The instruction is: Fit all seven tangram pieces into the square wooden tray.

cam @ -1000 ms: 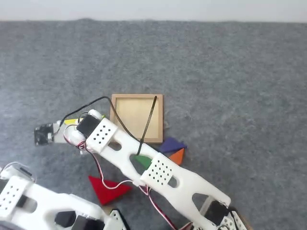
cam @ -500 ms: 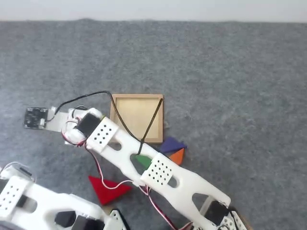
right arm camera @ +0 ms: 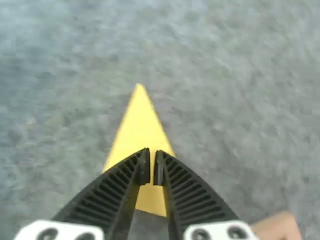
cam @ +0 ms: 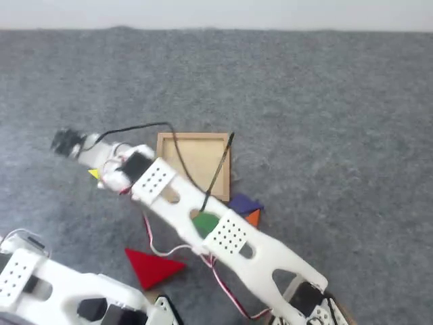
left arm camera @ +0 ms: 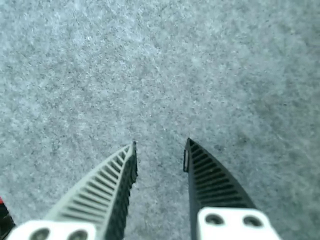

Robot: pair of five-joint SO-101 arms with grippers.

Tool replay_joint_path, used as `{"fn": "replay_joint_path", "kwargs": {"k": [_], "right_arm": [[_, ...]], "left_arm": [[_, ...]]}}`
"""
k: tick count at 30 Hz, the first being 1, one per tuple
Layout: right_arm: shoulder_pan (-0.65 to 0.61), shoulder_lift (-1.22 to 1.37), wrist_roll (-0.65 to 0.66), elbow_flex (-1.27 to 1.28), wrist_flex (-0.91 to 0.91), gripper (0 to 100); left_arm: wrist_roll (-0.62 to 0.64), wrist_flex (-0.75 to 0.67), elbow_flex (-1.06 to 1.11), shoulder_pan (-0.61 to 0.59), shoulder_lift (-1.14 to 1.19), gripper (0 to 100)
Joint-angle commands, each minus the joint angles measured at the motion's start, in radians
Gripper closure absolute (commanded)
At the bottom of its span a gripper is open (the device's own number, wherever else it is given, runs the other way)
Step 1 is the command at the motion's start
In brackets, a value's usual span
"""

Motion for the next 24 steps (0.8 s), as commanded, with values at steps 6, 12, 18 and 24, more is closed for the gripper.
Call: {"fn": "replay_joint_path", "kwargs": {"k": [6,12,18,24], "right_arm": [[0.047,-0.056,0.150,0.034,0.231,99.0],[0.030,-0.064,0.267,0.026,0.412,99.0],[0.042,-0.105,0.261,-0.080,0.424,99.0],[-0.018,-0.151,0.258,-0.164,0.300,99.0]], "left_arm": [[-0.009,-0.018,-0.007,0.005,-0.029,84],[-0.009,-0.018,-0.007,0.005,-0.029,84],[-0.009,-0.020,-0.001,0.005,-0.031,84],[-0.009,-0.020,0.001,0.005,-0.031,84]]}}
